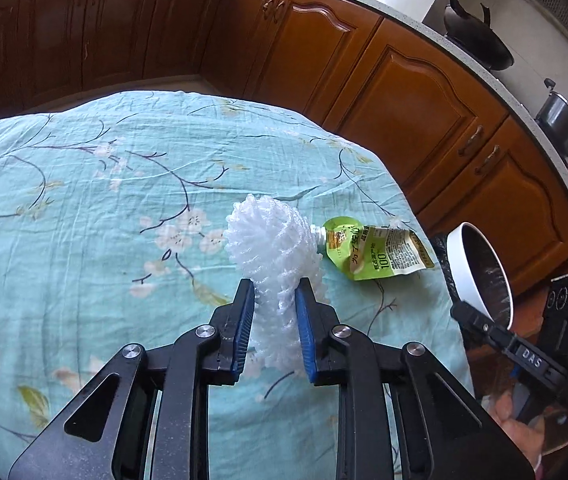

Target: Collect trash

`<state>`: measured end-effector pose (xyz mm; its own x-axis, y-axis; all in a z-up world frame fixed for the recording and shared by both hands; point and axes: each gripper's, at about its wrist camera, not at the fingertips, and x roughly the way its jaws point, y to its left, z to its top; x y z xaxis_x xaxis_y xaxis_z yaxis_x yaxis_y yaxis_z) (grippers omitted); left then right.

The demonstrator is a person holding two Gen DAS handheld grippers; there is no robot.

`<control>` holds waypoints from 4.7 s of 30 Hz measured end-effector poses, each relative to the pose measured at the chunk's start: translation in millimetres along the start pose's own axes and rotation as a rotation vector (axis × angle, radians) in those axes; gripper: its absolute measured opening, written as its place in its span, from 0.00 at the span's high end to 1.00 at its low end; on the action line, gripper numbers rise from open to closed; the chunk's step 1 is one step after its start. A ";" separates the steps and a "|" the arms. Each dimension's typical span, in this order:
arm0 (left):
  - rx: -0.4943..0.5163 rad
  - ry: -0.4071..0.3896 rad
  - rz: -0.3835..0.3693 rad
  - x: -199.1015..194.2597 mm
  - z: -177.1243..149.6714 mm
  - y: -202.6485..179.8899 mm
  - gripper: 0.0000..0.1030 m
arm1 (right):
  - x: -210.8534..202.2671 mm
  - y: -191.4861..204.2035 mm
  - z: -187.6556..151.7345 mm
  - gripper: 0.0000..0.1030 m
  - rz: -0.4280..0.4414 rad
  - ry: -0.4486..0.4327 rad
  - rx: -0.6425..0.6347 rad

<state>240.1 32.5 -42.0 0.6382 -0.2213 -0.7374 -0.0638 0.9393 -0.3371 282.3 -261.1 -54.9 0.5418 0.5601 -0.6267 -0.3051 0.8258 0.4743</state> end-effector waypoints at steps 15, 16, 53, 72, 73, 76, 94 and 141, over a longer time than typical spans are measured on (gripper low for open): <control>-0.044 0.015 0.002 -19.9 -24.0 14.9 0.81 | 109.4 63.4 39.6 0.45 -0.148 0.330 -0.833; -0.045 0.022 0.001 -20.5 -25.0 14.8 0.81 | 111.8 62.6 36.8 0.57 -0.137 0.347 -0.833; 0.282 0.026 -0.129 -17.4 -42.0 -138.5 0.81 | -99.3 -18.5 -35.3 0.97 -0.061 -0.097 -0.019; 0.396 0.033 -0.156 -1.0 -41.4 -208.2 0.81 | -156.6 -78.5 -30.7 0.97 -0.142 -0.225 0.089; 0.399 0.033 -0.157 -0.1 -41.0 -211.8 0.81 | -157.7 -81.0 -30.0 0.97 -0.146 -0.229 0.093; 0.415 0.030 -0.165 2.9 -38.7 -222.7 0.81 | -160.9 -89.0 -28.5 0.97 -0.157 -0.236 0.102; 0.501 0.061 -0.166 42.7 -13.0 -285.8 0.81 | -156.7 -121.1 -2.5 0.97 -0.204 -0.249 0.128; 0.574 0.196 -0.116 132.3 -4.9 -337.1 0.75 | -106.7 -156.8 39.1 0.92 -0.269 -0.113 0.160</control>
<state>342.3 -314.7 -28.8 0.4598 -0.3234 -0.8270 0.4555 0.8853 -0.0930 302.9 -453.0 -38.2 0.6728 0.3046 -0.6742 -0.0172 0.9175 0.3974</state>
